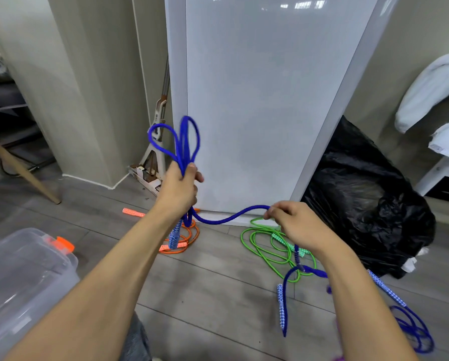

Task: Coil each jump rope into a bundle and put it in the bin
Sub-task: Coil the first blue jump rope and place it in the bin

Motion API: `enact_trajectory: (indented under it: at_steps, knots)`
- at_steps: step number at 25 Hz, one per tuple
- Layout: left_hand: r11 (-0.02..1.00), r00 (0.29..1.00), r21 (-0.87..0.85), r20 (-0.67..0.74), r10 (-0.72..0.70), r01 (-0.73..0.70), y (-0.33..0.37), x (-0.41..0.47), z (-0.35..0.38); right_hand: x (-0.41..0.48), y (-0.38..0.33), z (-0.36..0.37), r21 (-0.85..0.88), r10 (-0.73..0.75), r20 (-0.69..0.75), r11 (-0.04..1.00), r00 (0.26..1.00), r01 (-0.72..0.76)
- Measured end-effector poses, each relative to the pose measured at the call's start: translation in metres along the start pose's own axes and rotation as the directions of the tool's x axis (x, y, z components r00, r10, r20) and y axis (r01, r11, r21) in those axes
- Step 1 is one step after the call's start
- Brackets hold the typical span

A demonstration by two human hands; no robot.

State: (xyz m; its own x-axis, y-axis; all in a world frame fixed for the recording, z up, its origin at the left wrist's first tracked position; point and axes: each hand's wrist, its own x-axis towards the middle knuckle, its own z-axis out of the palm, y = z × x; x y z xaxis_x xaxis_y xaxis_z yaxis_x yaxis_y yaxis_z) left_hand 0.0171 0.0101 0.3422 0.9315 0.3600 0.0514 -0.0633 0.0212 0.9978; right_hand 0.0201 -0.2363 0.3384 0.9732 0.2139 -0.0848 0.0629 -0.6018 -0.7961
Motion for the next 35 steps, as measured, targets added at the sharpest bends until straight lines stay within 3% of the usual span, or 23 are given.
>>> enact_trajectory:
  at_steps: [3,6,11,16,19,22,25,29,32,35]
  knots:
    - [0.984,0.976,0.170,0.216,0.011,-0.049,0.002,-0.019,0.016,-0.001,-0.008,0.009,0.190,-0.073,0.018,0.979,0.997,0.069]
    - [0.960,0.928,0.257,0.373,0.009,-0.113,0.005,-0.036,0.029,-0.003,-0.014,0.016,0.241,-0.120,0.034,0.964,0.992,0.109]
    - [0.880,0.875,0.384,0.479,0.070,-0.280,0.000,-0.039,0.033,-0.006,-0.024,0.021,0.287,-0.133,-0.018,0.949,0.991,0.133]
    - [0.806,0.869,0.504,0.494,0.026,-0.310,-0.001,-0.037,0.031,-0.005,-0.026,0.025,0.285,-0.056,-0.037,0.956,0.998,0.064]
    - [0.845,0.934,0.477,0.350,0.072,-0.243,-0.003,-0.034,0.029,-0.004,-0.024,0.023,0.345,-0.019,-0.018,0.938,1.000,0.024]
    - [0.903,0.985,0.402,0.131,0.108,-0.153,-0.005,-0.026,0.027,-0.007,-0.023,0.018,0.343,-0.005,0.091,0.939,0.996,-0.027]
    - [0.910,0.986,0.391,-0.032,0.163,-0.138,-0.008,-0.022,0.027,-0.008,-0.021,0.017,0.315,0.016,0.189,0.946,0.982,-0.076]
    - [0.964,0.955,0.263,-0.276,0.109,-0.034,-0.006,-0.014,0.017,-0.008,-0.012,0.012,0.300,0.060,0.335,0.939,0.940,-0.167]
    - [0.990,0.883,0.133,-0.470,0.018,0.051,-0.005,-0.005,0.004,-0.009,0.001,0.006,0.136,0.156,0.429,0.963,0.890,-0.234]
    - [0.997,0.819,0.040,-0.573,-0.031,0.066,0.000,0.000,-0.007,-0.008,0.015,0.004,-0.243,0.385,0.427,0.920,0.818,-0.307]
